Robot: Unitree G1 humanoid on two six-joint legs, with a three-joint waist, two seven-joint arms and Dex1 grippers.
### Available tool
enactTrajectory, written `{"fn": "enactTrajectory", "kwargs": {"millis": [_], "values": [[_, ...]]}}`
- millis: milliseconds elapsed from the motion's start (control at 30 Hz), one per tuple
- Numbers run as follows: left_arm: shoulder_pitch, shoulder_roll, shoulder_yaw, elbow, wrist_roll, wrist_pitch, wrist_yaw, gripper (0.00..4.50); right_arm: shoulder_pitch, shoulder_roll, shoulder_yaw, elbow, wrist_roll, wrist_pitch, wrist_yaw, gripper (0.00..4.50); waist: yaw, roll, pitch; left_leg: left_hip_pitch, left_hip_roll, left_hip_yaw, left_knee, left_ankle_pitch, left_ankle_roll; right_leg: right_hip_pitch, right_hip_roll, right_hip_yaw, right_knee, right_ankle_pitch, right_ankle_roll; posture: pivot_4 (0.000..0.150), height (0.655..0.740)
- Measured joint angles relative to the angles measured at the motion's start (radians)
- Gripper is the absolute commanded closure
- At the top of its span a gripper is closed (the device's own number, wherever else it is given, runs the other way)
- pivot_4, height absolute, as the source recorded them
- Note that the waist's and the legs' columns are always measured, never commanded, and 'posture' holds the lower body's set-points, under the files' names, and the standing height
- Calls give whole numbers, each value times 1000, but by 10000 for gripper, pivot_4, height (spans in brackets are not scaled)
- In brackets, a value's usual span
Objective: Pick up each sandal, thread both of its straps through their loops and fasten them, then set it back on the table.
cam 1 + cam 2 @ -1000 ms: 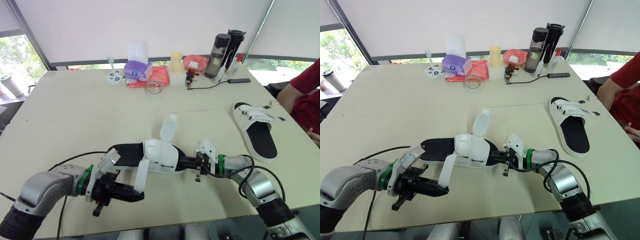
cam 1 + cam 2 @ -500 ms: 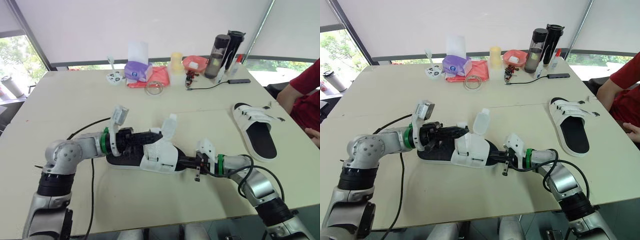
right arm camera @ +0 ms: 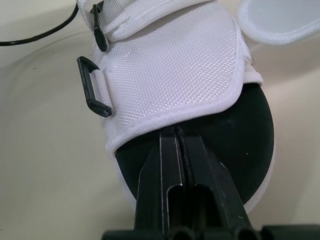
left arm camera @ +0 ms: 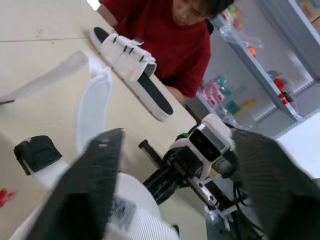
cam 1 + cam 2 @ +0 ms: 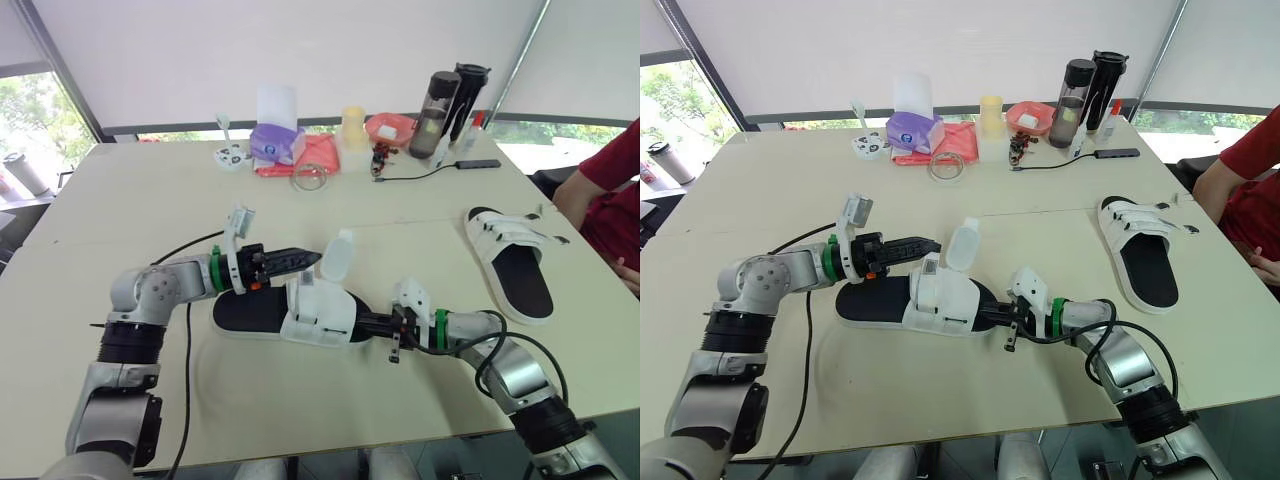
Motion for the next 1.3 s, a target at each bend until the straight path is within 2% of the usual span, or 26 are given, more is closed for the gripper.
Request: {"fn": "enactTrajectory", "kwargs": {"millis": [233,333,500,667,933,1033,1200,1267,1300], "values": [[-87,34,56,70,78,-120,1,422,0,1,0,0,-4,-2,0,45000,0,0,0,0,0,0,0,0,0,0,0,0,0,0,0,1500,7400],[-109,64,90,155,137,-178,19,422,1,1,-1,1,-5,-3,0,45000,1,0,0,2,0,0,0,0,0,1,1,0,0,0,1,1500,7400],[-156,37,59,332,233,-158,63,422,-8,12,0,26,-8,-16,1,45000,-1,-3,0,4,-1,0,0,0,0,3,1,0,0,1,2,1500,7400],[-155,0,-29,372,289,-148,-25,422,-31,25,12,43,-16,-21,3,45000,-7,-3,0,4,0,0,-1,0,0,3,2,0,1,1,3,1500,7400],[-145,-15,-47,391,312,-137,-149,422,-31,25,8,47,-20,-24,2,45000,-3,-3,0,4,0,0,-1,0,0,2,1,0,1,1,3,1500,7400],[-145,-26,-59,391,324,-136,-168,8044,-31,25,7,46,-20,-24,2,45000,-3,-3,0,4,0,0,-1,0,0,2,1,0,1,1,3,1500,7400],[-142,-36,-99,389,354,-146,-211,32773,-29,25,5,46,-20,-24,2,45000,-2,-3,0,4,-1,0,-1,0,0,2,1,0,1,1,3,1500,7400],[-142,-46,-99,389,360,-158,-216,44116,-27,25,3,46,-20,-24,2,45000,-1,-3,0,4,-1,0,-1,0,0,2,1,0,1,1,3,1500,7400],[-145,-55,-94,393,362,-168,-214,44628,-26,25,1,46,-20,-24,2,45000,0,-3,0,4,-1,0,-1,0,0,2,1,0,1,1,3,1500,7400]]}}
